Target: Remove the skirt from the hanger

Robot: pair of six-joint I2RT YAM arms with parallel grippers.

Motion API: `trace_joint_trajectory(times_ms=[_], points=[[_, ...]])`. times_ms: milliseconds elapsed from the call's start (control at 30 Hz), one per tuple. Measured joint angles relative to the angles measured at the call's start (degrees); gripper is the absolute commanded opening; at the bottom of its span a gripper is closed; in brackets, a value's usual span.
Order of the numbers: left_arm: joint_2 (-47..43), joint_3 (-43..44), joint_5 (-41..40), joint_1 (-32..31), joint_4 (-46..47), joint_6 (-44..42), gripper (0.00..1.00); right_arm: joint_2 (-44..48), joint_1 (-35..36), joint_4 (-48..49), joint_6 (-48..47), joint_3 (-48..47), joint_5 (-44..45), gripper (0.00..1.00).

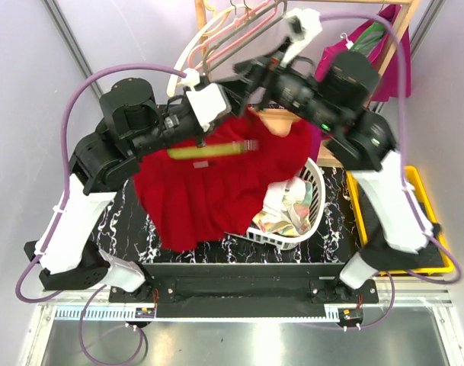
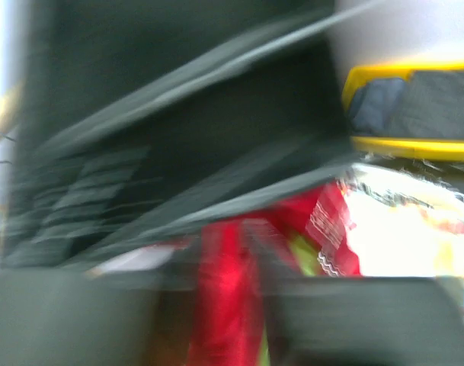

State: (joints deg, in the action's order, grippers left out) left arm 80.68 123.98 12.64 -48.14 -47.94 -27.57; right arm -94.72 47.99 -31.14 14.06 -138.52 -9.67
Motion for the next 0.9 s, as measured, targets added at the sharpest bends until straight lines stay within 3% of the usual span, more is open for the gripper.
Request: trace_joint_trajectory(times_ms=[133,300,400,500,667,733,900], points=[[0.83,-0.70,-3.91,-0.09,7.08,-0.26,0.00,11.26,2.19,2.32,-1.29,10.95,6.25,1.00],[3.43,0.79,-7.26,0.17,11.96,1.40,0.00,34.53,2.45,14.10,-1.53,39.30,13.22,1.00],[6.49,5.31,-7.41,0.15,13.25,2.58,0.00,42.47,2.45,16.79,-0.33,45.20,14.51,1.00],[5.92,4.09,-6.86,0.15,13.84,4.20,0.00,45.31,2.45,17.46,1.97,47.74,14.75,1.00],[-9.33,-22.88,-1.88,-0.07,11.65,3.19,0.10,45.38,2.45,13.60,8.79,57.72,10.84,1.00],[-16.26,-32.61,0.33,-0.85,6.51,-0.09,0.13,45.24,2.49,11.54,10.80,62.10,9.55,1.00],[-30.88,-48.33,3.10,-4.39,-1.05,-8.59,0.23,45.48,2.49,5.42,13.33,71.95,10.10,1.00]])
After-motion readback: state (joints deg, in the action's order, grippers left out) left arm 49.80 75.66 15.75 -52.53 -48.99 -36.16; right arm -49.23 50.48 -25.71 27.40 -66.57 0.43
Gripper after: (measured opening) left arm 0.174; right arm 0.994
